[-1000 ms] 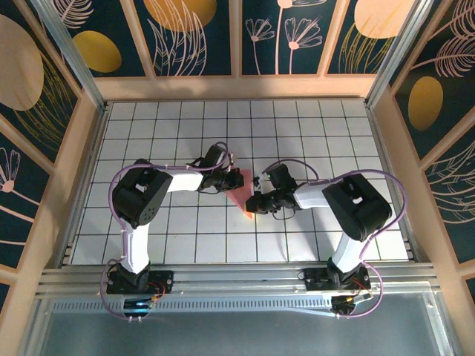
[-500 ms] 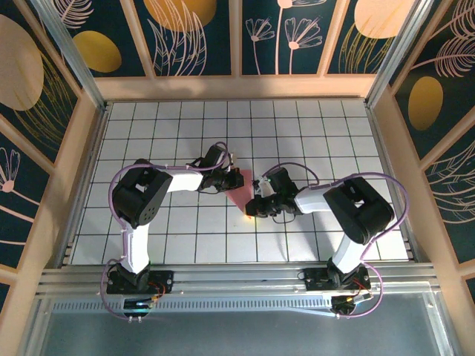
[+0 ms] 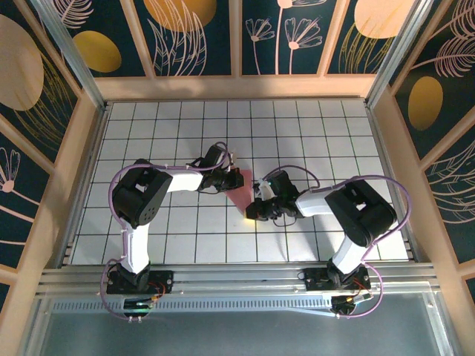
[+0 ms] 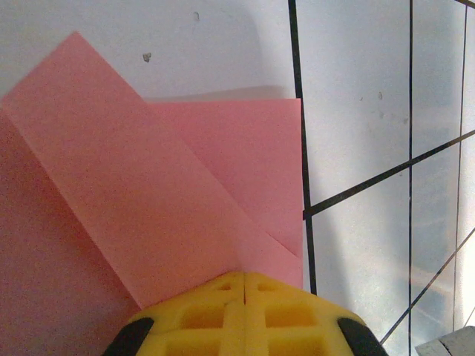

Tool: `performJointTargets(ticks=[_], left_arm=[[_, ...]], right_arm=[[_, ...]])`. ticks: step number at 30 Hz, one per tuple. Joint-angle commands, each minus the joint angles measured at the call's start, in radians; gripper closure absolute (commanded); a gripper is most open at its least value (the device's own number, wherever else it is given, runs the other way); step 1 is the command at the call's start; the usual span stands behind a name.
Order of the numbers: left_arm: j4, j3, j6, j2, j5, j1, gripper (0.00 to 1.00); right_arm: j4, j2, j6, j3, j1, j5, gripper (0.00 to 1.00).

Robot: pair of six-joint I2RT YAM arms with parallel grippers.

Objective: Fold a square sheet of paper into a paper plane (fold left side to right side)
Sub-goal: Fourth fold the wing at the center of the table.

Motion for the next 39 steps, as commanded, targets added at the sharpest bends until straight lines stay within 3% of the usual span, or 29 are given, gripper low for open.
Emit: performJointTargets(ticks=[1, 9, 14, 18, 21, 25, 29, 39], left_arm=[[-0.085, -0.029, -0.009, 0.038, -0.084, 0.023, 1.00], [-0.075, -0.034, -0.008, 0.033, -0.076, 0.023, 1.00], [-0.047, -0.050, -0.015, 0.019, -0.049, 0.022, 1.00], [0.018, -0.060, -0.038, -0.012, 0.016, 0.022, 1.00], [0.045, -0.039, -0.049, -0.039, 0.049, 0.022, 0.94], [0.027, 0.003, -0.020, -0.108, 0.029, 0.025, 0.79], [0.004, -0.005, 0.006, -0.208, -0.027, 0.048, 0.67], [-0.006, -0.195, -0.006, -0.399, -0.187, 0.103, 0.58]], right_arm=[[-0.188, 0.004, 0.017, -0.053, 0.031, -0.016, 1.00], [-0.218, -0.082, 0.003, -0.060, 0.018, -0.032, 1.00], [-0.275, -0.247, -0.052, -0.019, -0.077, -0.044, 1.00], [-0.266, -0.298, -0.099, 0.008, -0.162, -0.027, 0.86], [-0.215, -0.275, -0.114, 0.031, -0.181, 0.012, 0.73], [-0.132, -0.204, -0.119, 0.076, -0.176, 0.042, 0.64], [-0.083, -0.108, -0.147, 0.120, -0.162, 0.042, 0.62], [-0.010, 0.076, -0.173, 0.223, -0.126, -0.008, 0.61]])
